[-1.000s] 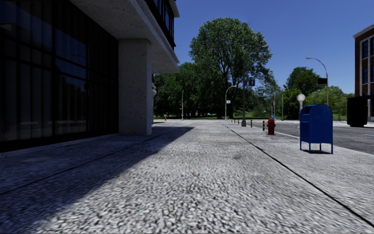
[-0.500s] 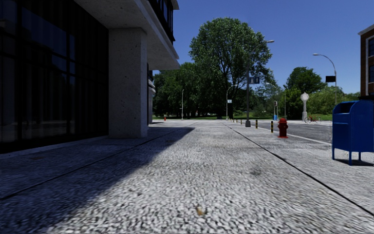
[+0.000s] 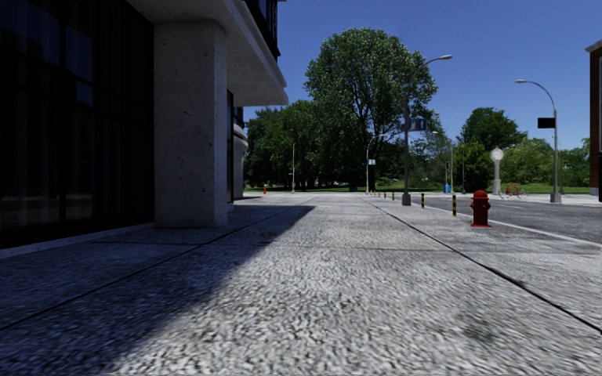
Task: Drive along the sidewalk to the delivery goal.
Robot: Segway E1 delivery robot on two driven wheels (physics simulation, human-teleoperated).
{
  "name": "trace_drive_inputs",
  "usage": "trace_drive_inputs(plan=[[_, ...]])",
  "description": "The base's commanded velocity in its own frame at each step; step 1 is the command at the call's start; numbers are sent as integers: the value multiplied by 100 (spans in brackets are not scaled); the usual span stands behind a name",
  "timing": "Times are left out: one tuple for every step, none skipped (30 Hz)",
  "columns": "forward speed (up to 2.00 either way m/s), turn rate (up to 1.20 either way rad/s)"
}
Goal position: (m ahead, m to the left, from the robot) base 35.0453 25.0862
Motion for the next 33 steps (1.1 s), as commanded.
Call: trace_drive_inputs(plan=[[200,0],[200,0],[200,0],[200,0],[200,0],[200,0],[200,0],[200,0],[200,0],[200,0],[200,0],[200,0],[200,0],[200,0],[200,0],[200,0],[200,0],[200,0],[200,0],[200,0],[200,0],[200,0],[200,0],[200,0],[200,0],[200,0],[200,0],[200,0],[200,0],[200,0],[200,0],[200,0],[200,0]])
